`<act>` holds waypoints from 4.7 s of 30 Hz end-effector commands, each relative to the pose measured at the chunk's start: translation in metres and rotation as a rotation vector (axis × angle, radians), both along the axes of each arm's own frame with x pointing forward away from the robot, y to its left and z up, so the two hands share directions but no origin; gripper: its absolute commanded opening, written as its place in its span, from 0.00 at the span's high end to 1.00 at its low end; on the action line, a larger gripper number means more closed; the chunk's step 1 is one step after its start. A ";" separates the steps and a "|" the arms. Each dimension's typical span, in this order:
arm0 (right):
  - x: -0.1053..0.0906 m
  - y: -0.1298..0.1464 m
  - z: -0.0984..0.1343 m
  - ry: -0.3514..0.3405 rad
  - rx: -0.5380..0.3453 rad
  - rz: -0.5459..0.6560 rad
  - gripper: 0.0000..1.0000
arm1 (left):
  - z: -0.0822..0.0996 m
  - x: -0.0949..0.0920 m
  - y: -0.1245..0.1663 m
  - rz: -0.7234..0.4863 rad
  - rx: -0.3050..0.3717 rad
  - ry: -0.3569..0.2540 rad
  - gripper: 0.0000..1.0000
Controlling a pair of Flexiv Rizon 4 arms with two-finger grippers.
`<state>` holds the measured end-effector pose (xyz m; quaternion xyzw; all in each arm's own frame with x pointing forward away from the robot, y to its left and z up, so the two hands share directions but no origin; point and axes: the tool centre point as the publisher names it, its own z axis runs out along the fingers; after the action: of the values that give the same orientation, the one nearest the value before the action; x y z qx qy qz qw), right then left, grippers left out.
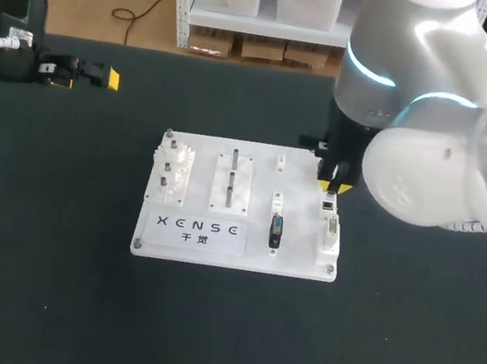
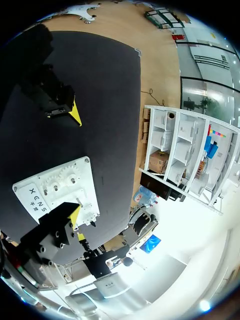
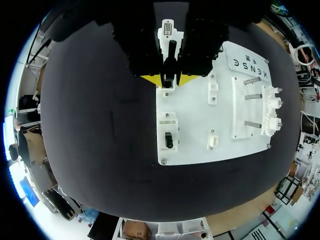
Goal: Insert the USB connector, Ethernet cable, and multi-pin plug into their matching sockets one by one.
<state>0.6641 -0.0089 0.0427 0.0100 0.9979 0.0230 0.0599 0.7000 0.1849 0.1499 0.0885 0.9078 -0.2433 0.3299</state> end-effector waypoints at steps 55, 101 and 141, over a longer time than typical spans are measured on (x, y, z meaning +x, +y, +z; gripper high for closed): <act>0.007 -0.001 -0.022 0.010 -0.036 -0.013 1.00 | 0.000 0.000 0.000 0.000 0.000 0.000 0.00; 0.004 -0.012 -0.043 0.109 -0.059 -0.053 1.00 | 0.000 0.000 0.000 0.000 0.000 0.000 0.00; -0.001 0.036 0.027 0.001 0.003 0.040 0.00 | 0.000 0.000 0.000 0.000 0.000 0.000 0.00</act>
<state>0.6713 0.0273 0.0649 -0.0091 0.9981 0.0243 0.0551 0.7000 0.1849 0.1499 0.0885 0.9078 -0.2433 0.3299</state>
